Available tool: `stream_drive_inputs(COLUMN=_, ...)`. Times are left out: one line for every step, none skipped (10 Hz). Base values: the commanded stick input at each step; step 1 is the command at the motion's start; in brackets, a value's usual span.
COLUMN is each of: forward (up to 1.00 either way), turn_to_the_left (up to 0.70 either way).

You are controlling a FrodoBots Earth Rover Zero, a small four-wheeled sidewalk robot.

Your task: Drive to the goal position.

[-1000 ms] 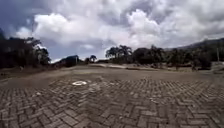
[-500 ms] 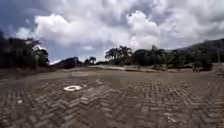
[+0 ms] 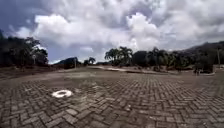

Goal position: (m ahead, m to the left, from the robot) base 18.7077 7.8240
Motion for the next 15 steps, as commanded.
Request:
stream_drive_inputs(forward=1.0, turn_to_the_left=0.0)
stream_drive_inputs(forward=1.0, turn_to_the_left=0.0)
stream_drive_inputs(forward=1.0, turn_to_the_left=0.0)
stream_drive_inputs(forward=1.0, turn_to_the_left=0.07)
stream_drive_inputs(forward=1.0, turn_to_the_left=0.18)
stream_drive_inputs(forward=1.0, turn_to_the_left=0.0)
stream_drive_inputs(forward=1.0, turn_to_the_left=0.13)
stream_drive_inputs(forward=1.0, turn_to_the_left=0.27)
stream_drive_inputs(forward=1.0, turn_to_the_left=0.13)
stream_drive_inputs(forward=1.0, turn_to_the_left=0.0)
stream_drive_inputs(forward=1.0, turn_to_the_left=0.0)
stream_drive_inputs(forward=1.0, turn_to_the_left=0.0)
stream_drive_inputs(forward=1.0, turn_to_the_left=0.0)
stream_drive_inputs(forward=1.0, turn_to_the_left=0.09)
stream_drive_inputs(forward=1.0, turn_to_the_left=0.21)
